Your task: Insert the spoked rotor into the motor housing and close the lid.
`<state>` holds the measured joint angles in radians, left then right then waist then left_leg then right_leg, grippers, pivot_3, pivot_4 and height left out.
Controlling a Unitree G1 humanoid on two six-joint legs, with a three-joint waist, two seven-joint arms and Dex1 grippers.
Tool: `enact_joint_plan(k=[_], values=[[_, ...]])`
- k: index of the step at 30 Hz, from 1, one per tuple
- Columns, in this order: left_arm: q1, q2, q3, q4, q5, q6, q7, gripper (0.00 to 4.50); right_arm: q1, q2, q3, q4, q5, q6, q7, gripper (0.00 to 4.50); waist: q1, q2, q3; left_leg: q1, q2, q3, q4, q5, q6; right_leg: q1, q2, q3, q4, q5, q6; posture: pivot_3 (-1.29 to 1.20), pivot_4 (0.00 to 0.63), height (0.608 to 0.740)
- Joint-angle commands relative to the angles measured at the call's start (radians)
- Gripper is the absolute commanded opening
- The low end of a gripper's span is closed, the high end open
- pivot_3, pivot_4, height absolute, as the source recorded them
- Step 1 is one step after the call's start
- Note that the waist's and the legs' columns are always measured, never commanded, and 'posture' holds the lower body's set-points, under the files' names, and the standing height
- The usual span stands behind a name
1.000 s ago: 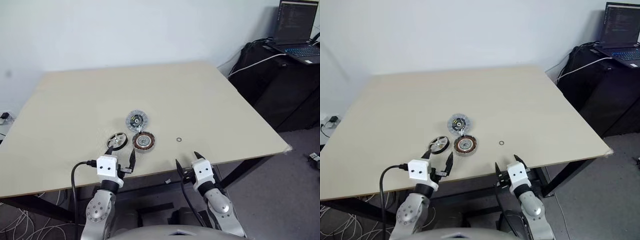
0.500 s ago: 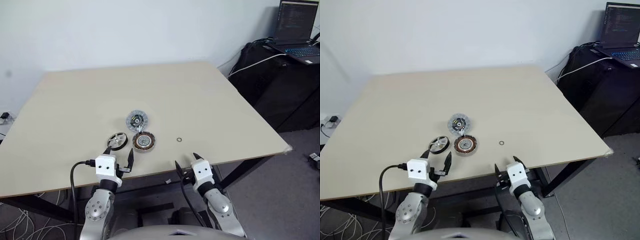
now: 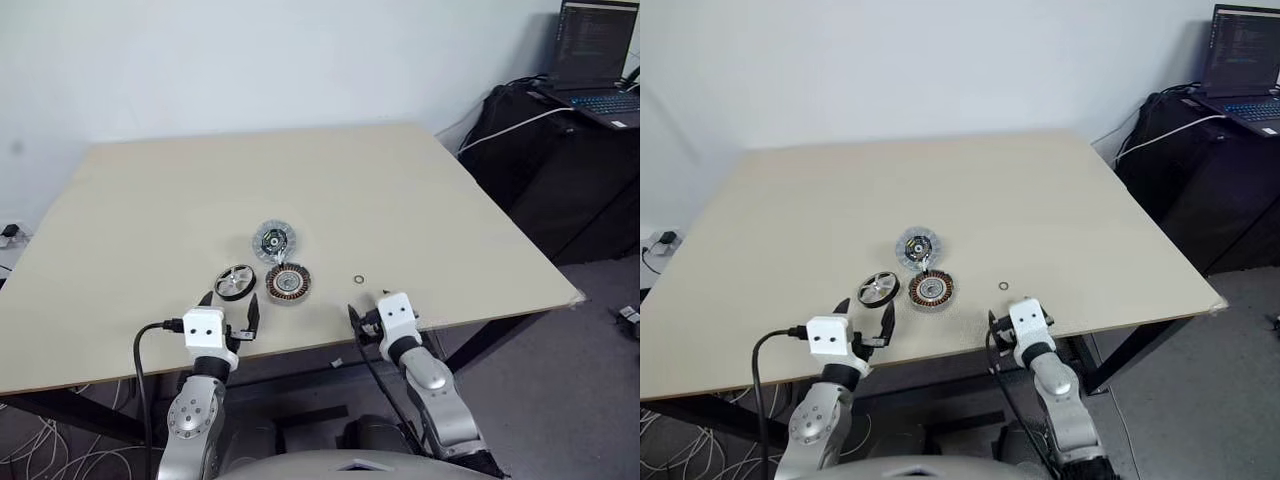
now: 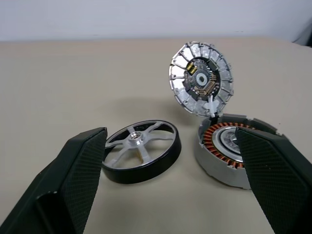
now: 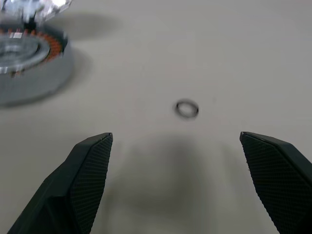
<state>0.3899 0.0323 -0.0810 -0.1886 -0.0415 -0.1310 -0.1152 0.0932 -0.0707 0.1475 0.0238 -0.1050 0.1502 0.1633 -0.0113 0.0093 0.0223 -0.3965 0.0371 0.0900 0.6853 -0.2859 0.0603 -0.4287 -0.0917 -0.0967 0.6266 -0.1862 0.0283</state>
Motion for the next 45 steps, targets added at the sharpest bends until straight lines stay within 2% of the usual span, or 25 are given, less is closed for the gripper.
enact_joint_plan(k=[1, 10, 15, 21, 27, 30, 40, 45], values=[[-0.017, 0.012, -0.009, 0.018, -0.026, -0.029, -0.046, 4.45, -0.081, 0.016, -0.015, 0.024, 0.015, 0.029, -0.014, 4.50, 0.000, 0.000, 0.000, 0.000, 0.000, 0.000, 0.000, 0.000, 0.000, 0.000, 0.000, 0.000, 0.000, 0.000, 0.000, 0.00, 0.000, 0.740], [-0.031, 0.025, -0.008, 0.055, -0.031, -0.045, -0.084, 4.45, -0.293, 0.042, -0.042, 0.276, 0.045, 0.056, -0.010, 4.50, -0.002, 0.001, 0.000, 0.000, 0.000, 0.000, 0.000, 0.001, 0.002, 0.000, 0.001, 0.000, 0.001, 0.000, 0.000, 0.00, 0.000, 0.740], [-0.019, 0.018, -0.023, 0.001, -0.015, -0.011, -0.072, 4.45, -0.378, 0.050, -0.069, 0.415, 0.065, 0.042, -0.014, 4.50, -0.003, 0.001, 0.000, 0.000, 0.000, 0.001, 0.000, 0.003, 0.005, 0.000, 0.001, 0.001, 0.001, 0.000, 0.000, 0.00, 0.000, 0.740], [0.017, 0.017, -0.053, -0.124, -0.013, 0.073, -0.058, 4.45, -0.428, 0.046, -0.128, 0.509, 0.110, 0.031, -0.021, 4.50, -0.006, 0.001, 0.000, 0.000, 0.000, 0.001, 0.000, 0.003, 0.005, 0.000, 0.001, 0.001, 0.001, 0.000, 0.000, 0.00, 0.000, 0.740], [0.043, 0.031, -0.051, -0.207, -0.024, 0.135, -0.059, 4.45, -0.420, 0.041, -0.135, 0.520, 0.123, 0.028, -0.013, 4.50, -0.008, 0.003, -0.001, 0.000, 0.000, 0.001, 0.000, 0.003, 0.005, 0.000, 0.001, 0.001, 0.001, 0.000, 0.000, 0.00, 0.000, 0.740], [0.048, 0.041, -0.042, -0.217, -0.034, 0.145, -0.066, 4.50, -0.410, 0.046, -0.136, 0.510, 0.130, 0.031, -0.014, 3.92, -0.009, 0.003, -0.001, 0.000, 0.000, 0.001, 0.000, 0.003, 0.005, 0.000, 0.001, 0.001, 0.001, 0.000, 0.000, 0.00, 0.000, 0.740], [0.052, 0.059, -0.029, -0.223, -0.053, 0.150, -0.069, 4.50, -0.365, 0.063, -0.131, 0.431, 0.136, 0.044, -0.006, 0.72, -0.014, 0.003, -0.001, 0.001, 0.000, 0.001, 0.000, 0.003, 0.005, 0.000, 0.002, 0.001, 0.001, 0.000, 0.000, 0.00, 0.000, 0.740], [0.052, 0.049, -0.049, -0.245, -0.037, 0.168, -0.051, 4.50, -0.333, 0.062, -0.122, 0.334, 0.142, 0.064, 0.008, 0.69, -0.014, 0.004, 0.000, 0.000, 0.000, 0.001, 0.000, 0.003, 0.005, 0.000, 0.001, 0.001, 0.001, 0.000, 0.000, 0.00, 0.000, 0.740]])
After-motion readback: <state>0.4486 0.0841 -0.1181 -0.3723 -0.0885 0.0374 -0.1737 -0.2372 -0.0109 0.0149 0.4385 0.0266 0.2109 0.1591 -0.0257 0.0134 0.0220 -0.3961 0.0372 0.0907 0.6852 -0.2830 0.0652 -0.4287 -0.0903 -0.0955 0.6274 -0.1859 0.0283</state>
